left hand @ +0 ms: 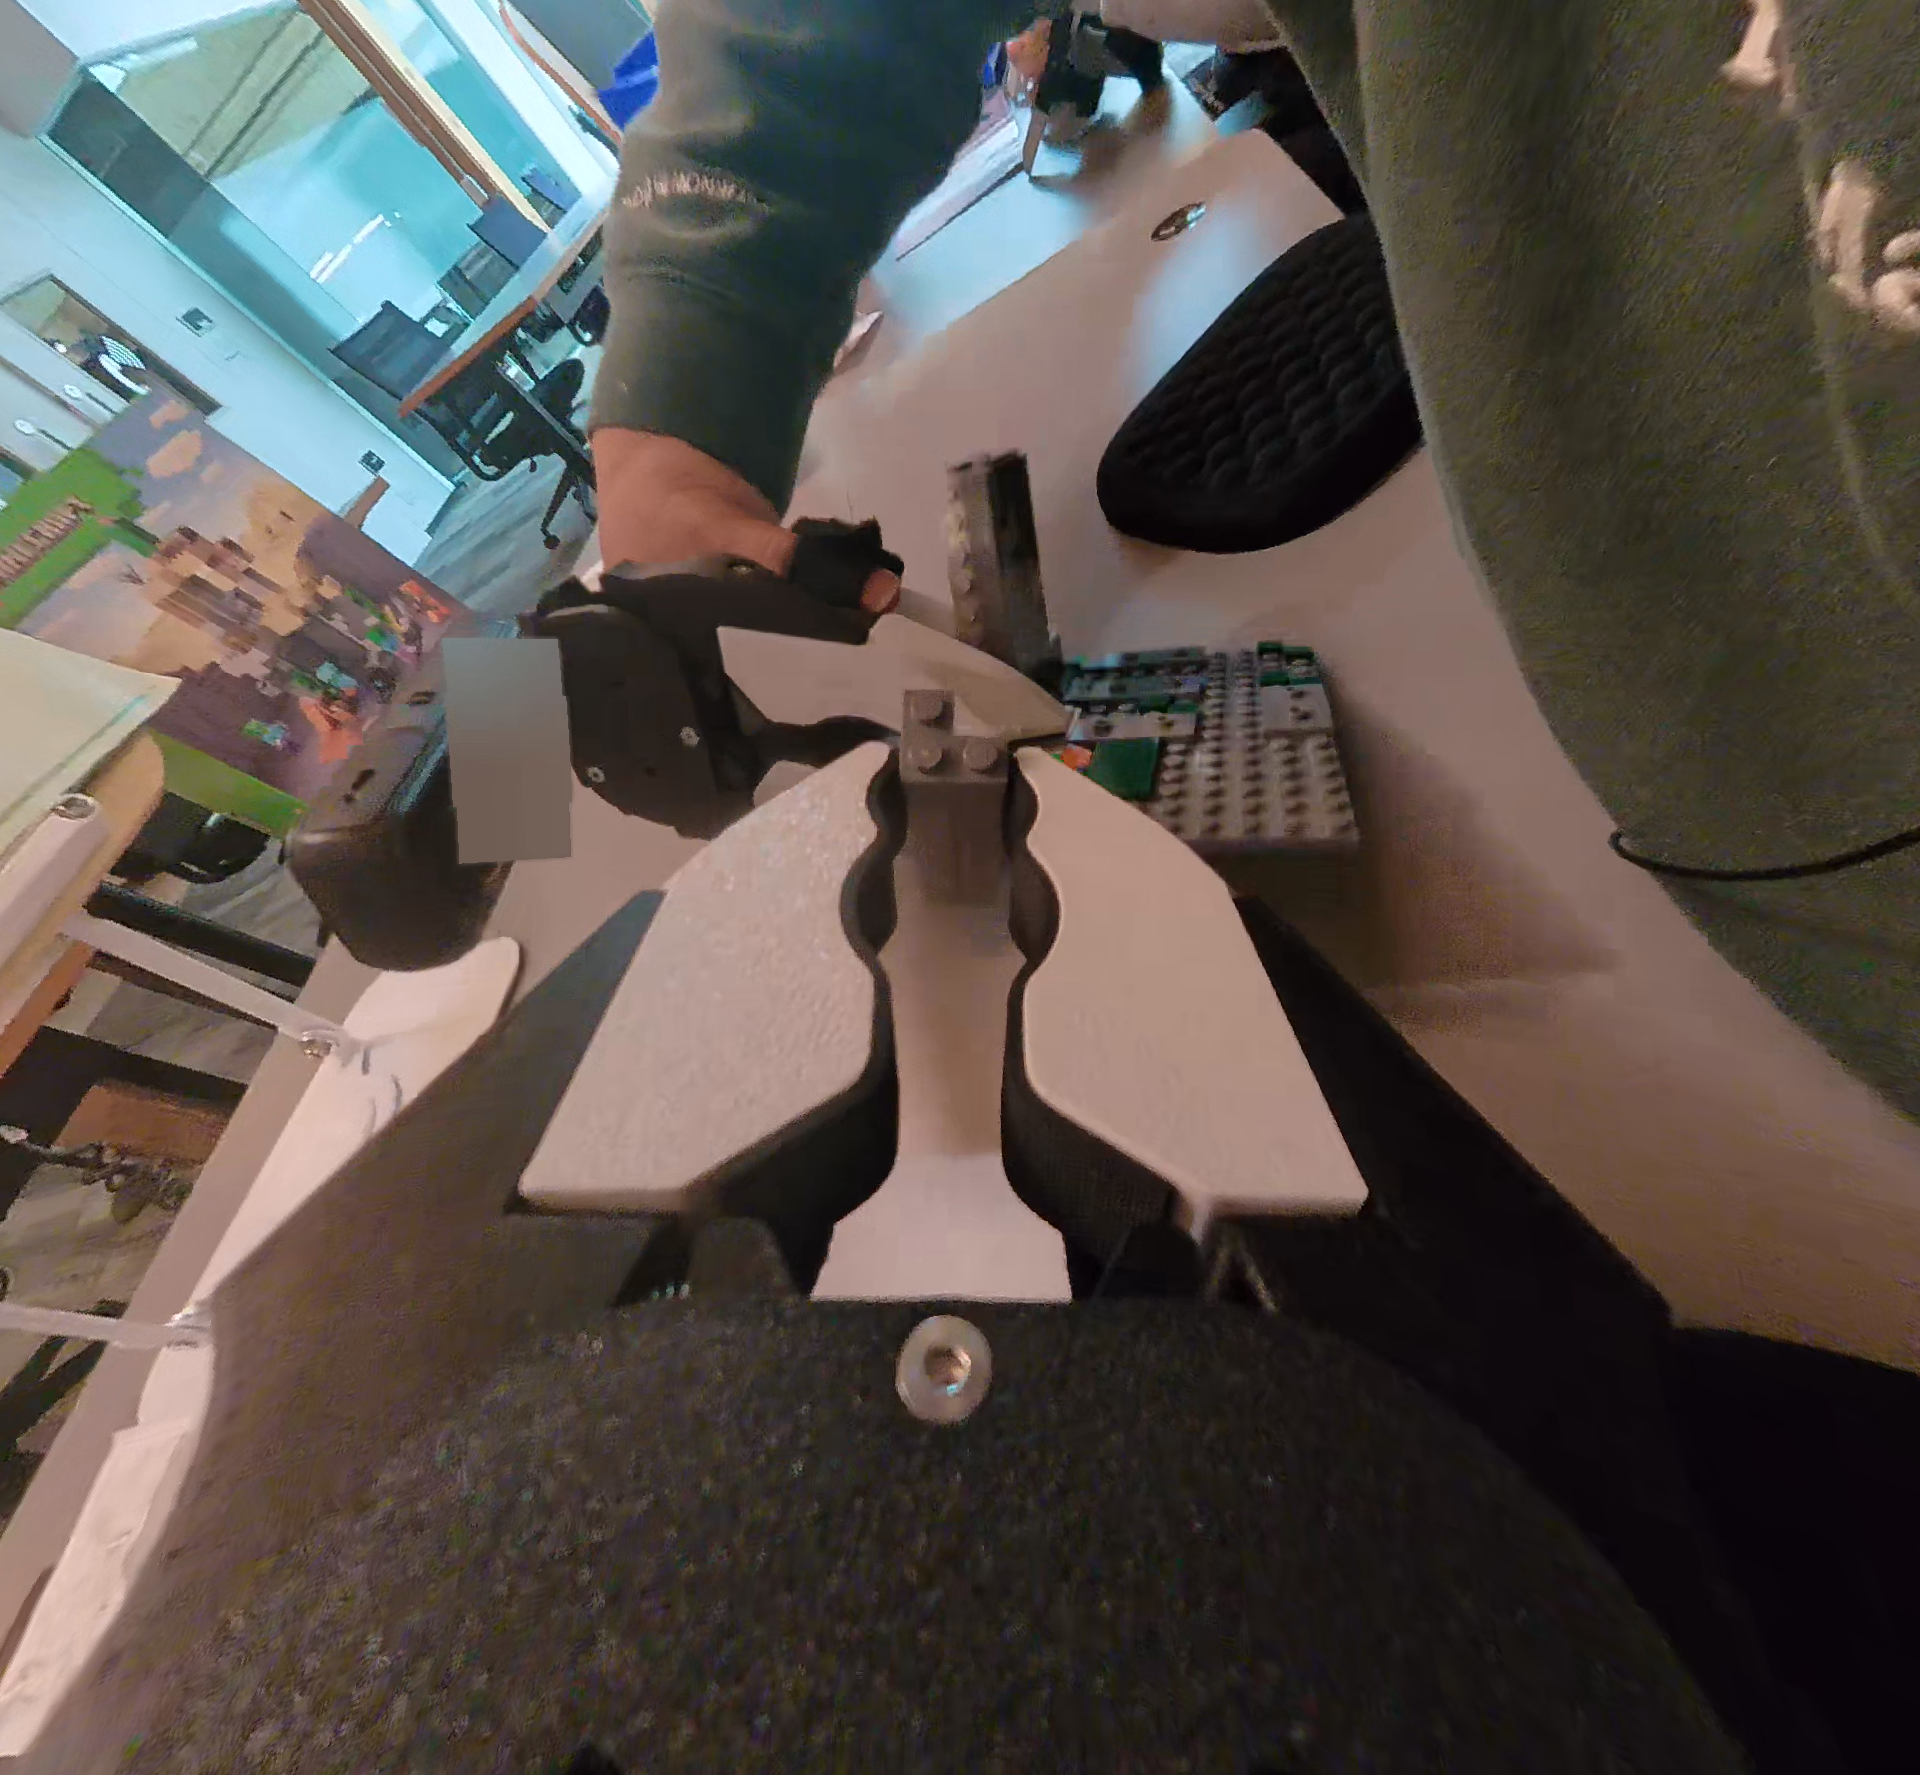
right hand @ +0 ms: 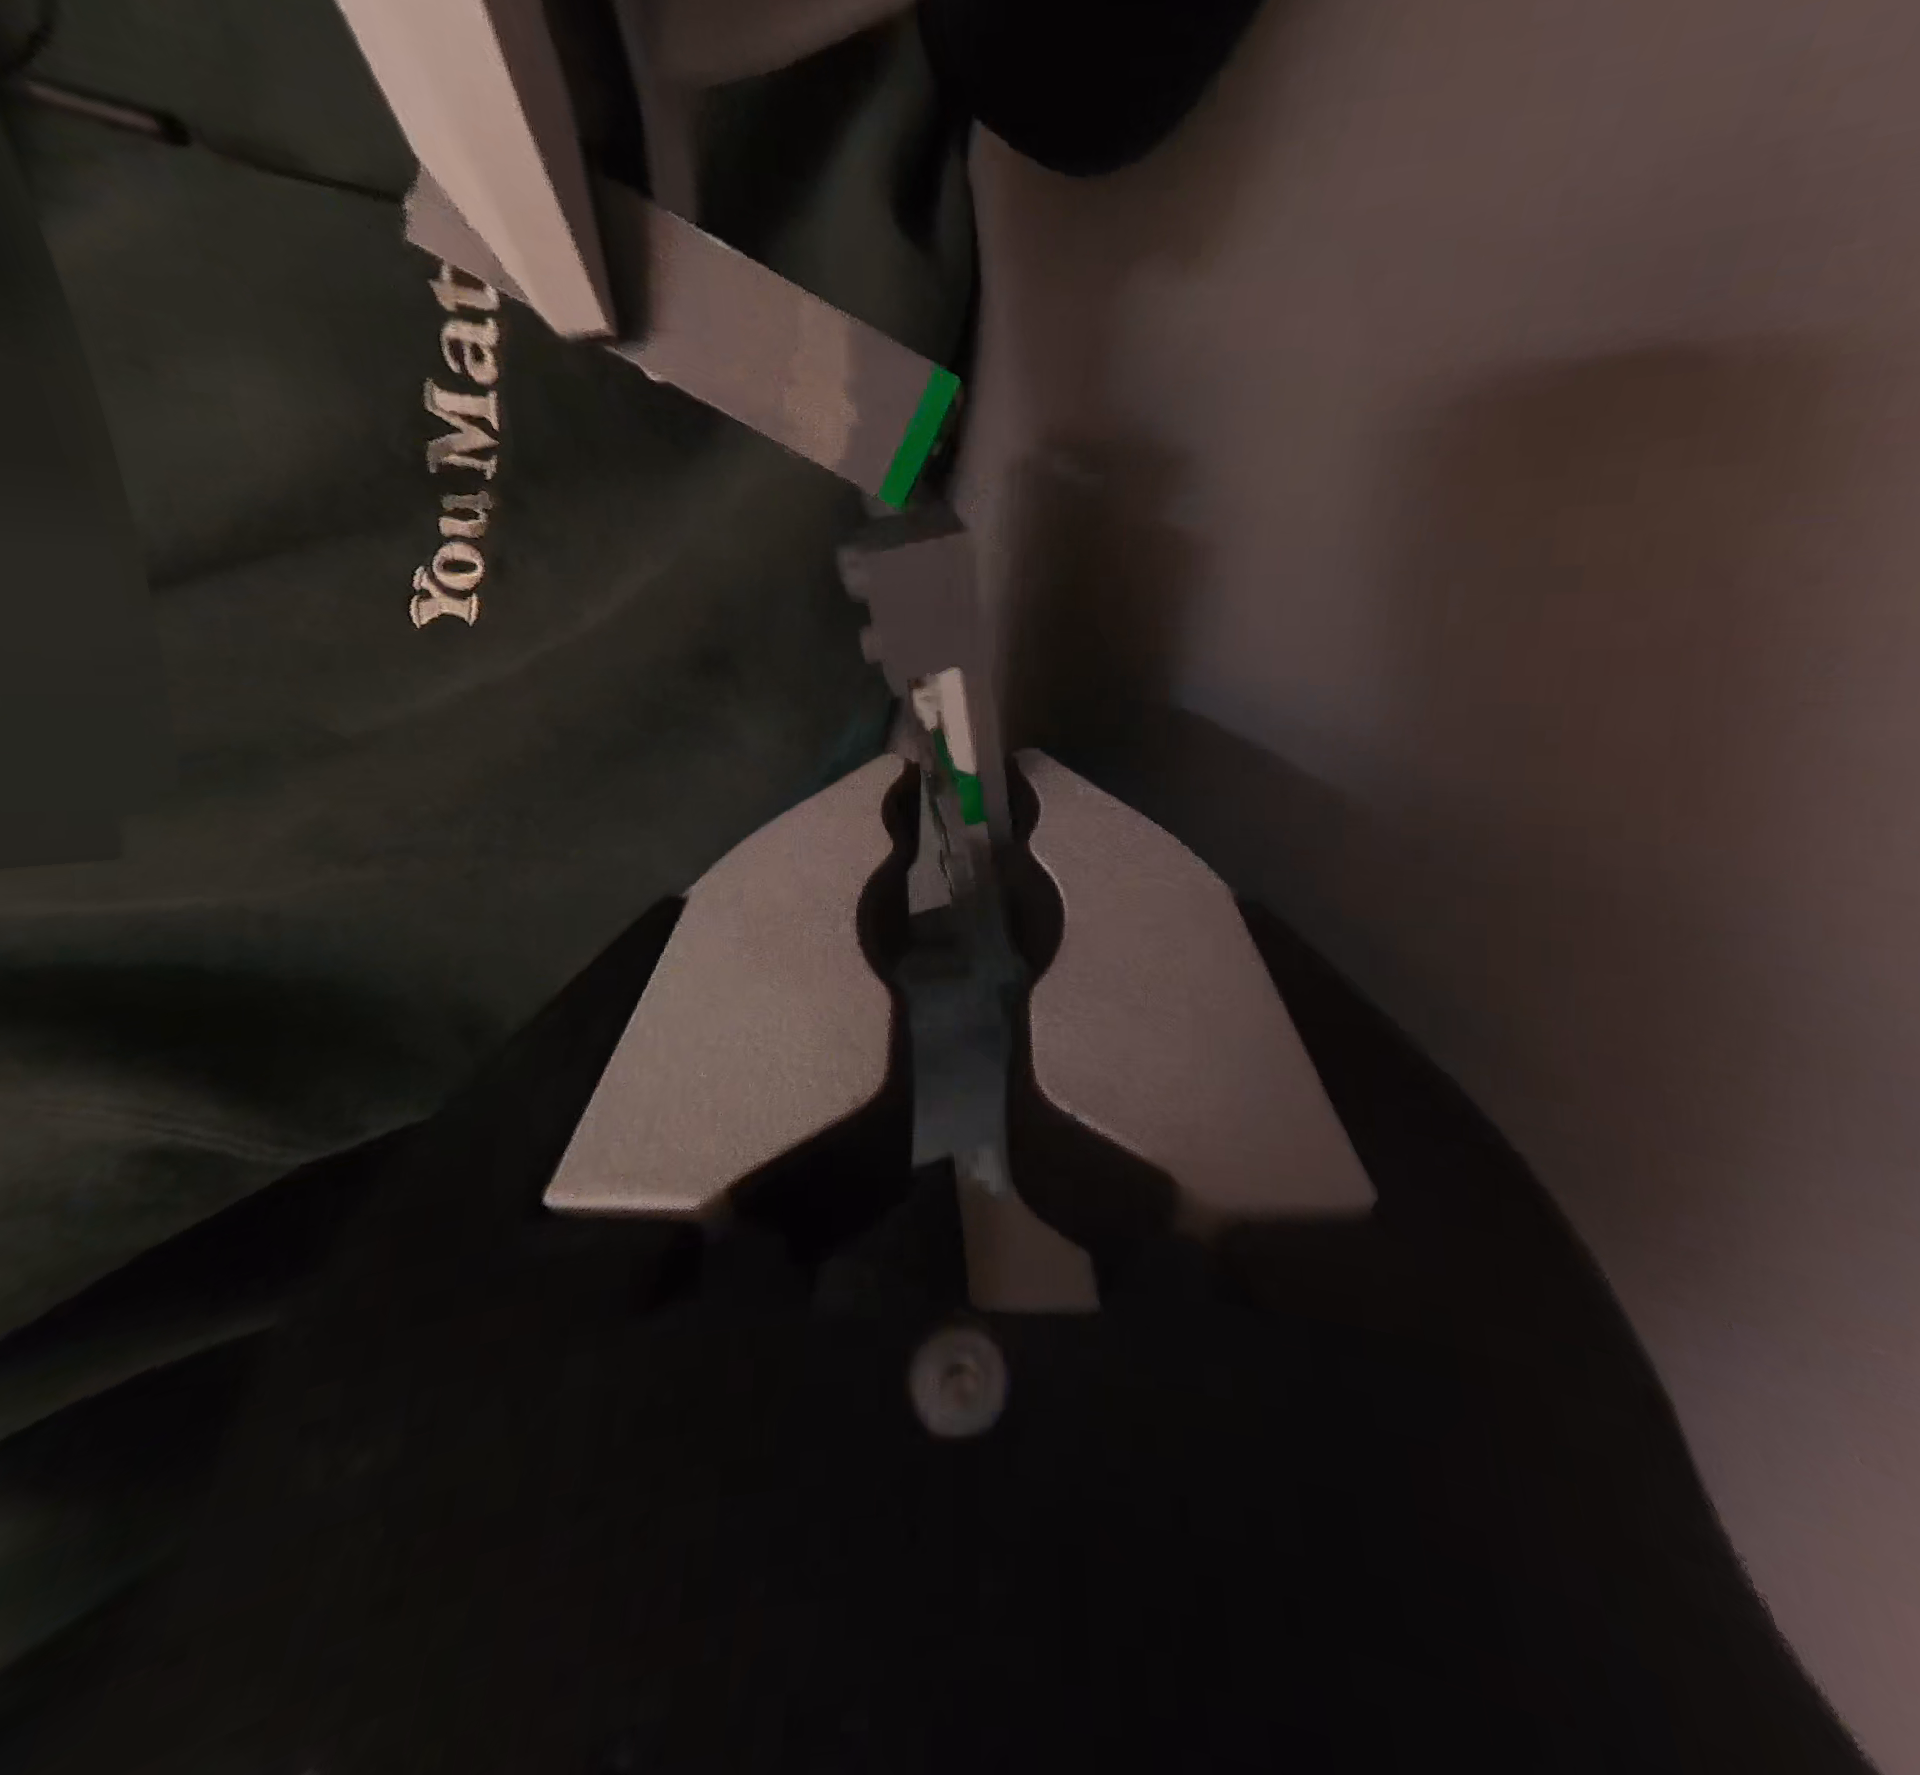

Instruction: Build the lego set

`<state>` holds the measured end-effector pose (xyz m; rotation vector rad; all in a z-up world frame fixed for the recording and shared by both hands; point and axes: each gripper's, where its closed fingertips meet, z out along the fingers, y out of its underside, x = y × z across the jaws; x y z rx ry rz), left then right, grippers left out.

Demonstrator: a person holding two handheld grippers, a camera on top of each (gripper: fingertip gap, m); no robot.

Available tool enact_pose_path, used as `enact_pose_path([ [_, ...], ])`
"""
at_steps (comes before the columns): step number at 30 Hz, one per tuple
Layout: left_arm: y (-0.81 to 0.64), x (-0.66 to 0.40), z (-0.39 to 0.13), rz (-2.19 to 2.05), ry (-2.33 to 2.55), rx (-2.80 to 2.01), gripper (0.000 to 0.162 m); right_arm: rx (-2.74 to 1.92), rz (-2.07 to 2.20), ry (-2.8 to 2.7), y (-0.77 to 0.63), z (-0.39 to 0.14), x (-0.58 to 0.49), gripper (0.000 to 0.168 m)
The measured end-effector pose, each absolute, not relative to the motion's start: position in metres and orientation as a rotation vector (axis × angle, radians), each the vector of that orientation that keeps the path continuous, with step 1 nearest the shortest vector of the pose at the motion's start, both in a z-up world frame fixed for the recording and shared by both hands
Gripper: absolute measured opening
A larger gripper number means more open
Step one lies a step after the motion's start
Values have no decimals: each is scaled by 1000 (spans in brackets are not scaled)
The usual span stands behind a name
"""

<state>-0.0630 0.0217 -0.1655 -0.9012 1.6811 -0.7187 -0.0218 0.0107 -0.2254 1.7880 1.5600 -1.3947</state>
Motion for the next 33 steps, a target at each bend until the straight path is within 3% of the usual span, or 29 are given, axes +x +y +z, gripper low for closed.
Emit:
enact_pose_path([
  [3, 16, -64, -160, -721, 1669, -887, 17, 1778, -1497, 1563, 11, -222, -29, 16],
  [6, 15, -65, -160, -710, 1666, -887, 17, 1736, -1565, 1574, 5, -221, -31, 6],
  [15, 7, -67, -150, -694, 1672, -865, 17, 1672, -1704, 1575, -8, -212, -38, 16],
  [20, 1, -65, -144, -691, 1693, -848, 17, 1673, -1694, 1606, -16, -211, -42, 6],
  [33, -6, -59, -123, -624, 1755, -772, 17, 1909, -1132, 1603, 0, -200, -18, 5],
])
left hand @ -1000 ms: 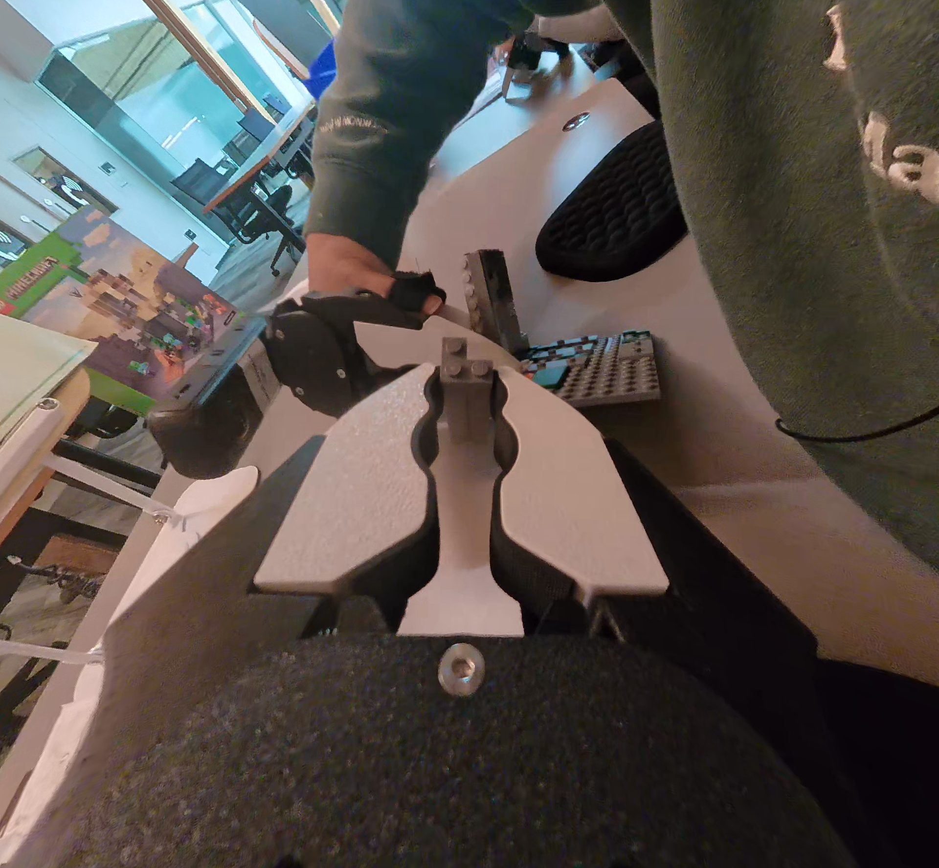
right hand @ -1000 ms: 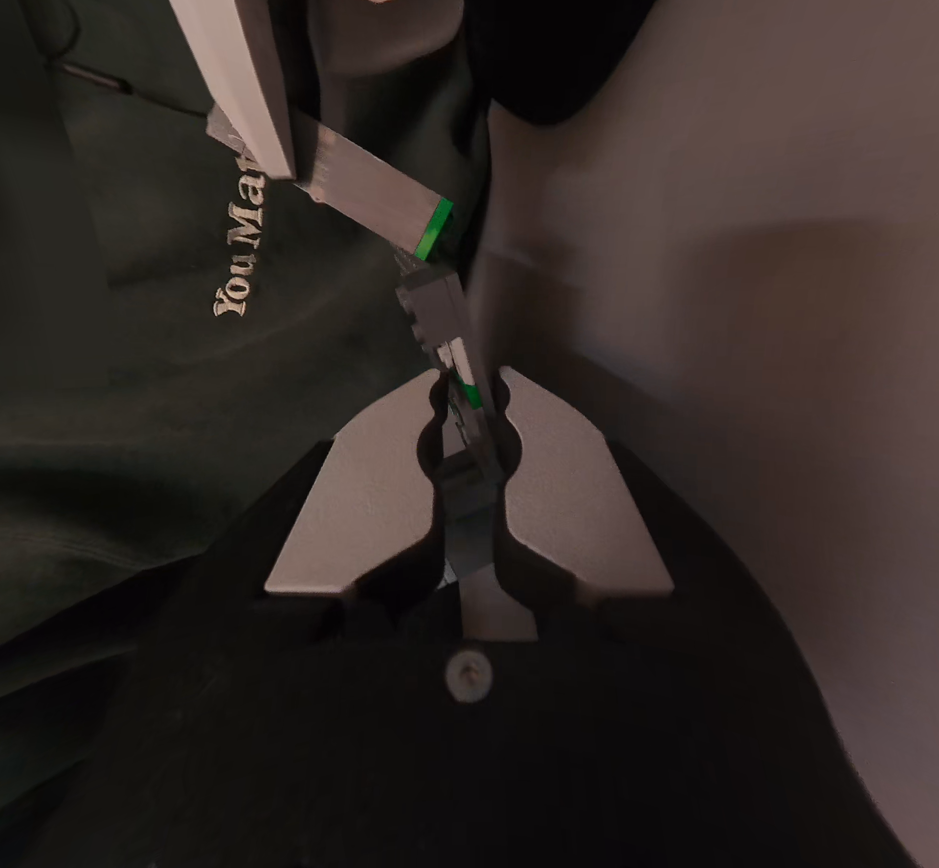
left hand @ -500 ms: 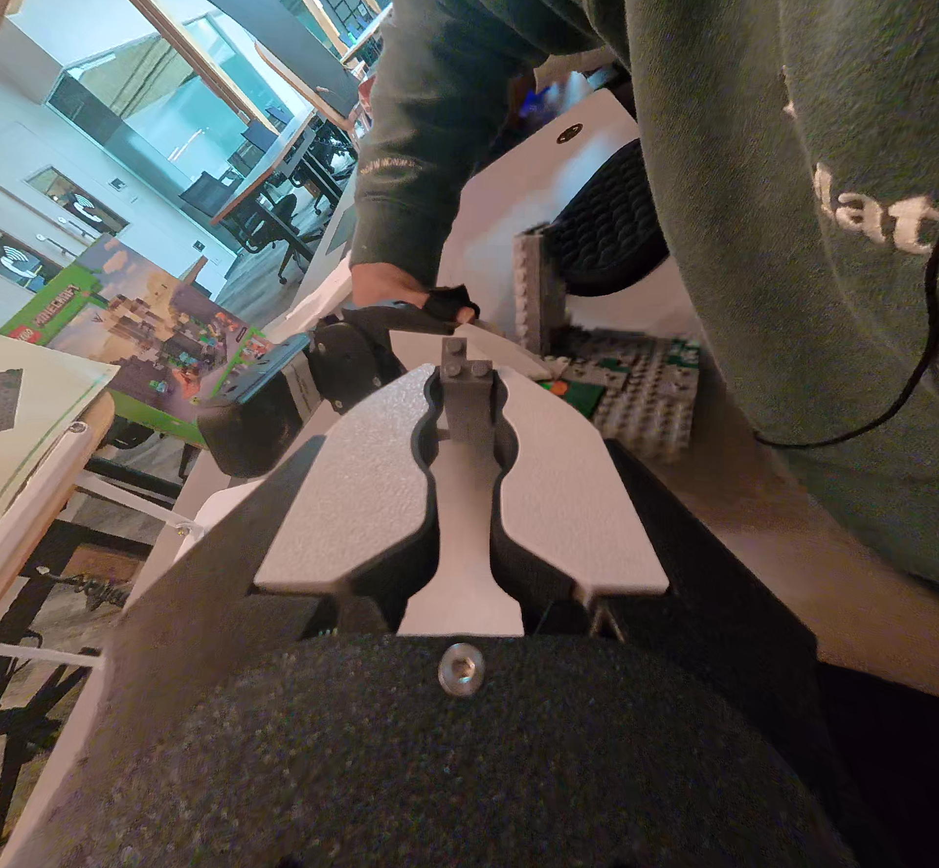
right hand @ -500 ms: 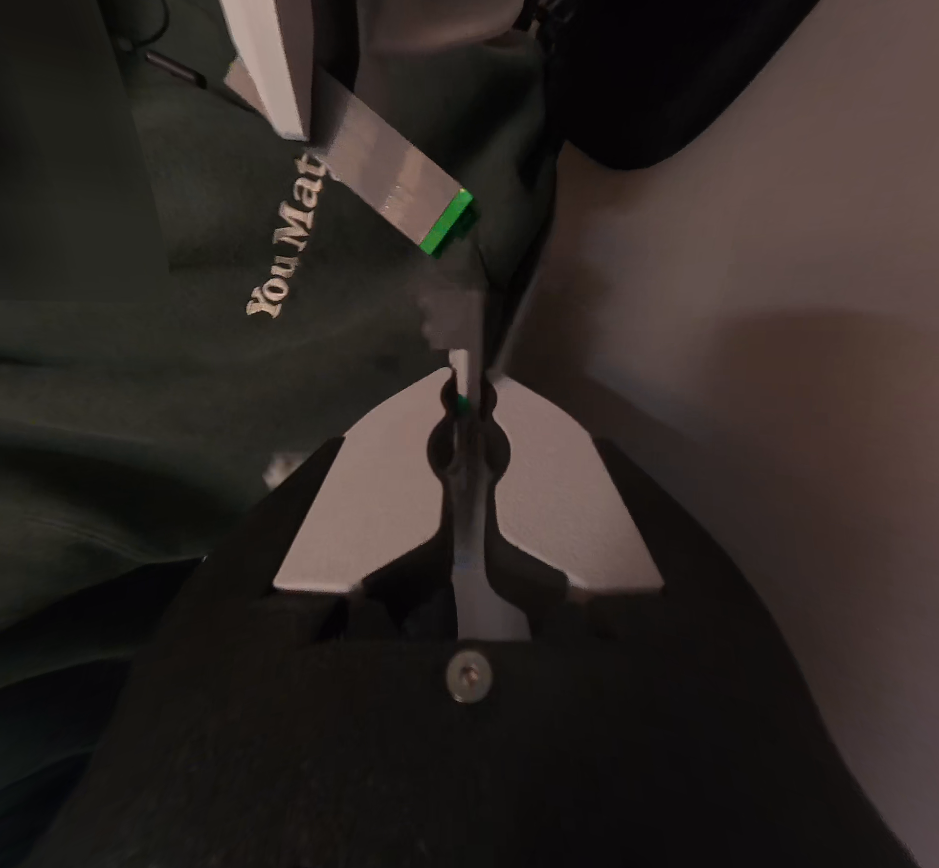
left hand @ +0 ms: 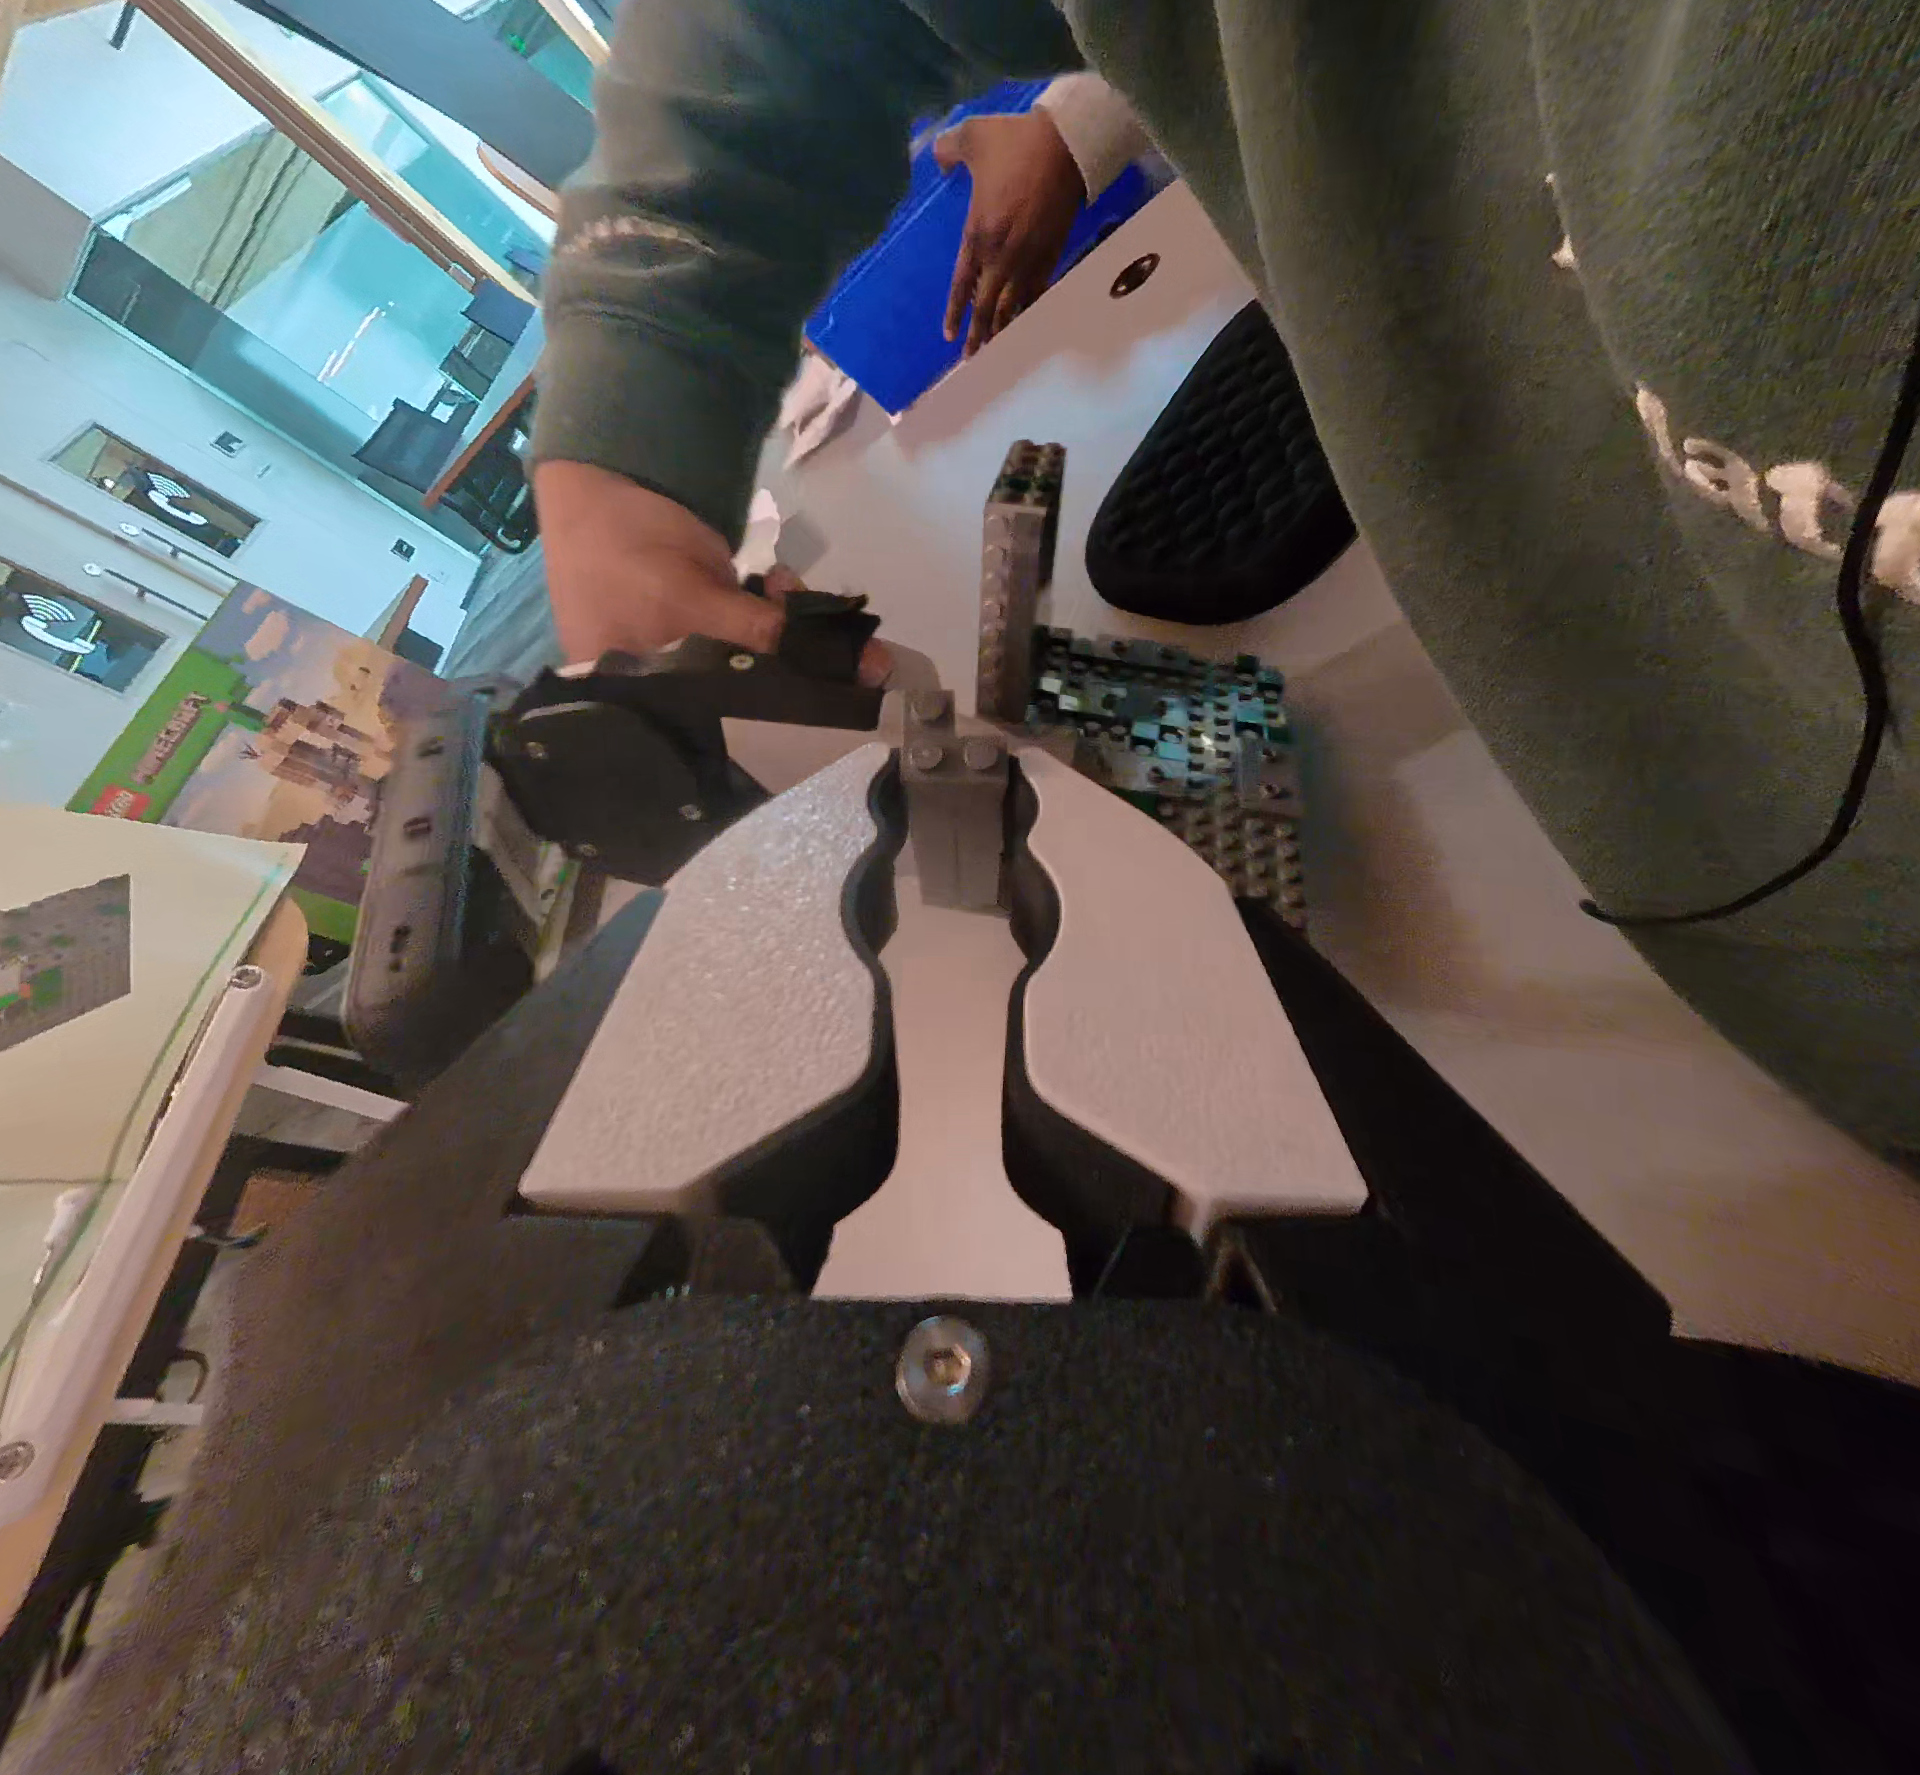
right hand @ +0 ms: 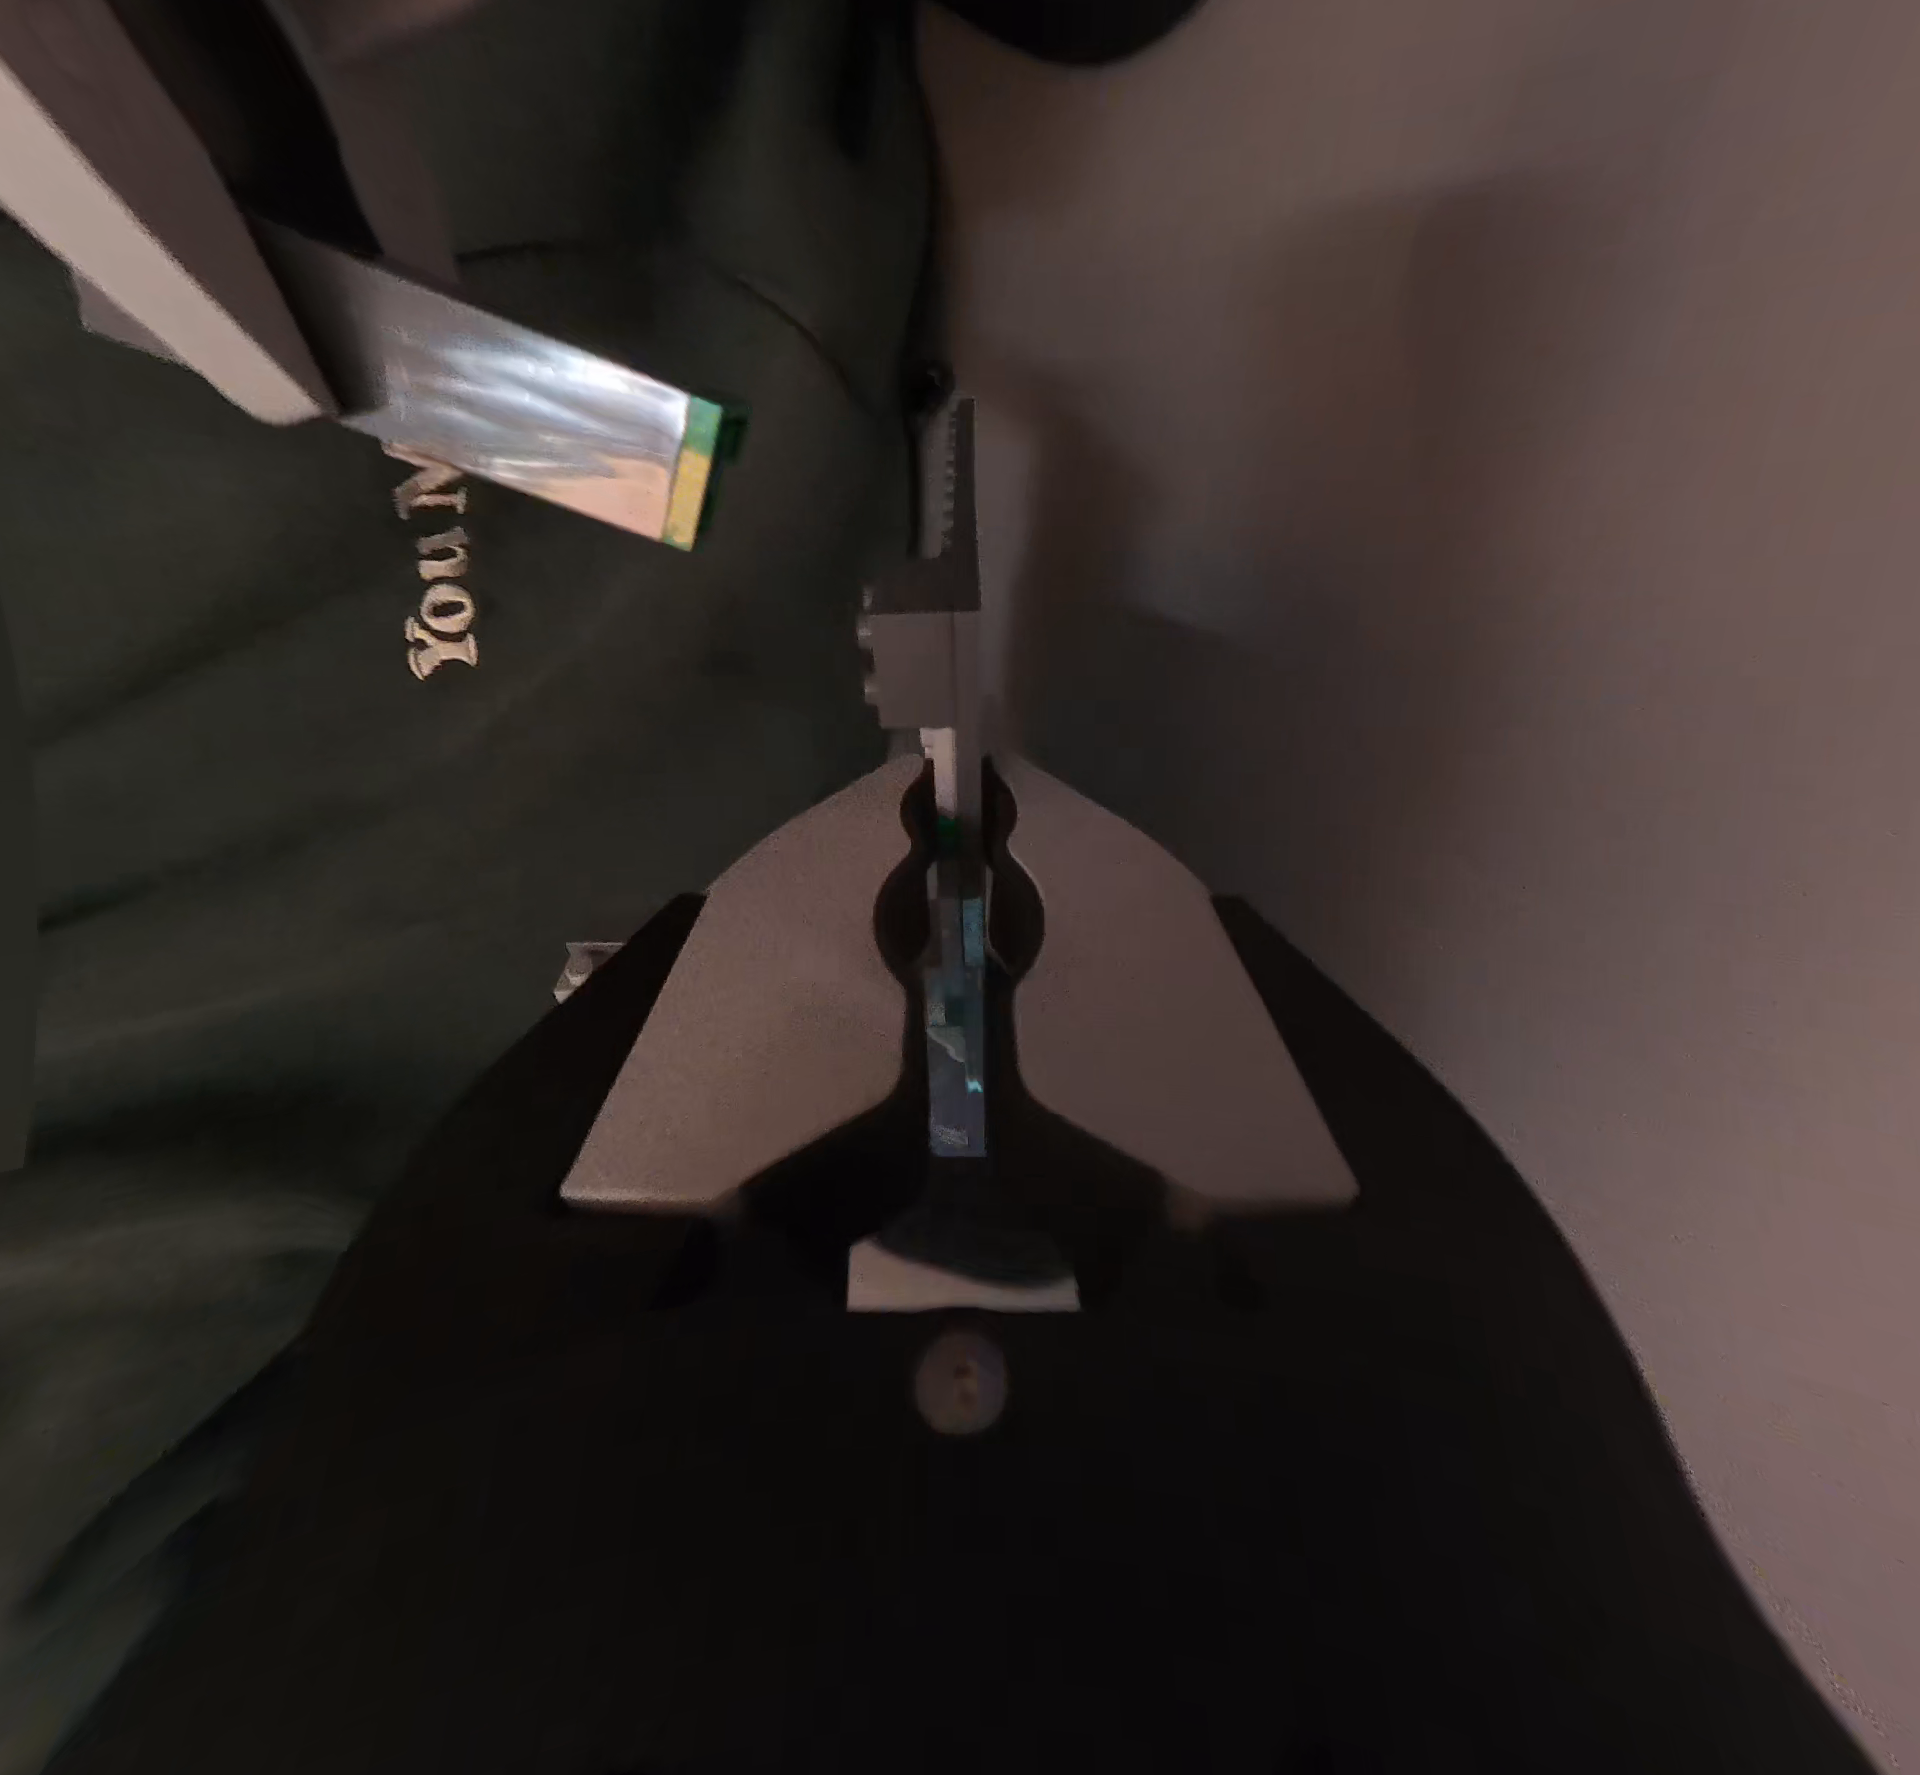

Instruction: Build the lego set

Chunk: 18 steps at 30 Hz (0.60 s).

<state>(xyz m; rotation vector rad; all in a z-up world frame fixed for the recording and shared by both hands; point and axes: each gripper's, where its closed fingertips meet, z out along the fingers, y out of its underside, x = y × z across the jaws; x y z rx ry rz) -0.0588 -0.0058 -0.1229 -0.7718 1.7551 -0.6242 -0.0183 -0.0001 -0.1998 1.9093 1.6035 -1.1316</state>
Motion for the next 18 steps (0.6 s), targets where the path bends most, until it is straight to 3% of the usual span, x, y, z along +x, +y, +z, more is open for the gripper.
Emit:
enact_pose_path([
  [8, -6, -43, -129, -483, 1808, -701, 17, 1991, -808, 1609, 11, -197, -11, 5],
  [18, 2, -38, -144, -245, 1866, -665, 17, 2073, -692, 1621, 19, -194, -11, 5],
])
